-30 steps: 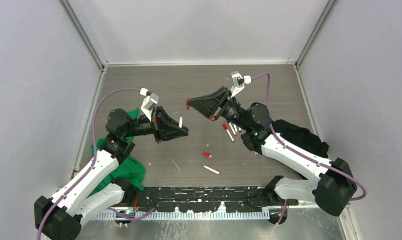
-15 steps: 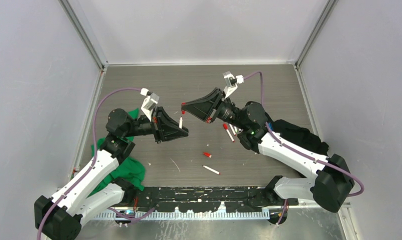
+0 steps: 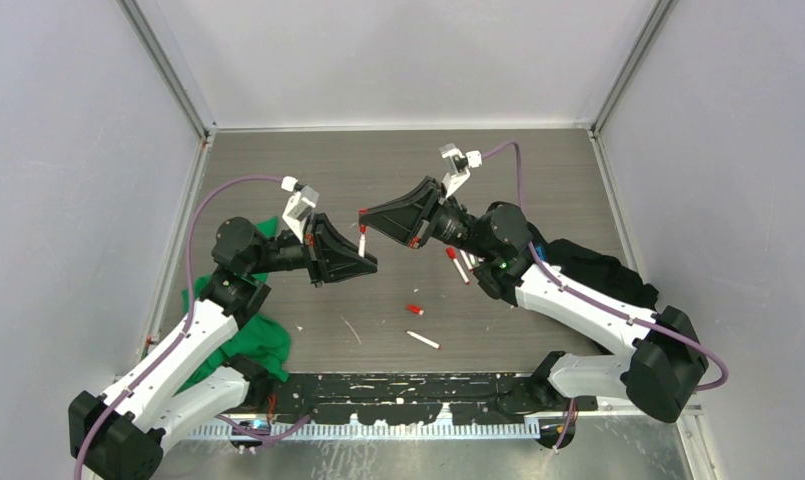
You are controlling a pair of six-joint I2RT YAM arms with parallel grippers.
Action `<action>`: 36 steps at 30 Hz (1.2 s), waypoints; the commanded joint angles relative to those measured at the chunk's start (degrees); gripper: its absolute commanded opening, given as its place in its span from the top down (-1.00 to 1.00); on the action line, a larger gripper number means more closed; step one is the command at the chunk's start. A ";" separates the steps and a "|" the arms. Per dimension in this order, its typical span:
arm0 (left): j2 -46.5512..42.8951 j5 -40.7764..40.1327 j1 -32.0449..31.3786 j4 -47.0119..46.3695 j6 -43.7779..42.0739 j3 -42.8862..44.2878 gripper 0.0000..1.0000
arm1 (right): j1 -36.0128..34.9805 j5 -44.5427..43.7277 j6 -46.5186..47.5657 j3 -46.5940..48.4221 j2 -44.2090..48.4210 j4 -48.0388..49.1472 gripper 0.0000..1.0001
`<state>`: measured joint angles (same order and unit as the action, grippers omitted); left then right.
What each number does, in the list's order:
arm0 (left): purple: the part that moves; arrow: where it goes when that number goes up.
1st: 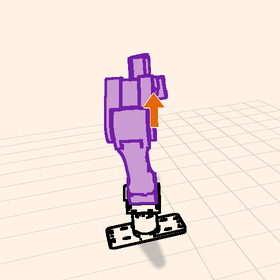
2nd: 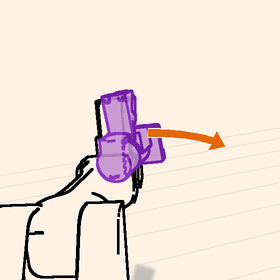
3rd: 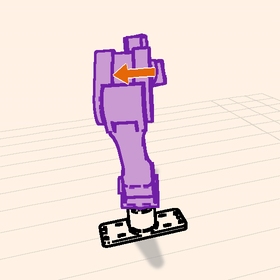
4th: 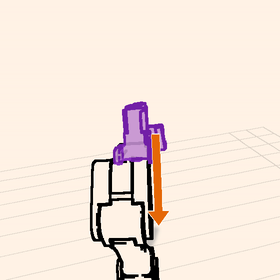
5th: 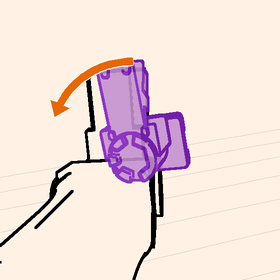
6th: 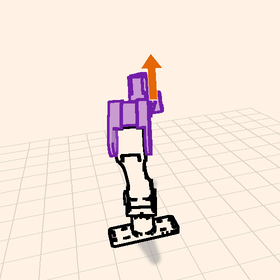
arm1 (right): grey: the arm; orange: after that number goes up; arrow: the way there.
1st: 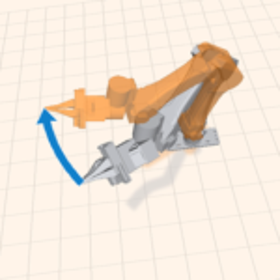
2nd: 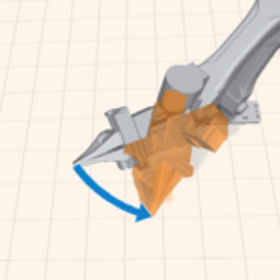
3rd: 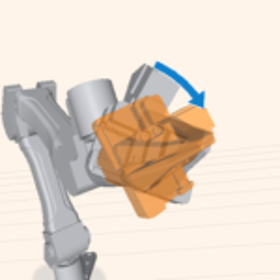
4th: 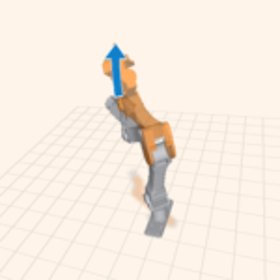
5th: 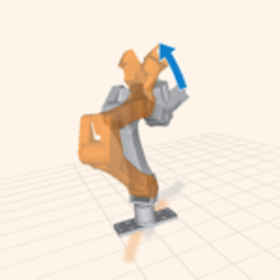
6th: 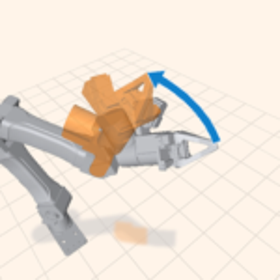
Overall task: Insert the pens into the pen caps
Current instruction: Insert the pen cap onto the pen.
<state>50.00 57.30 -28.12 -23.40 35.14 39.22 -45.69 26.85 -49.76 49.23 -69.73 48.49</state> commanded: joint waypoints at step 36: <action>-2.09 -0.54 1.35 -6.13 1.84 -0.02 1.00 | -2.68 13.28 -0.21 -6.84 4.11 -3.31 0.98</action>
<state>48.51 59.83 -28.14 -21.56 35.44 37.65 -46.57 30.15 -48.62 44.75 -67.24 47.22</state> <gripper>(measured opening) 0.099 0.174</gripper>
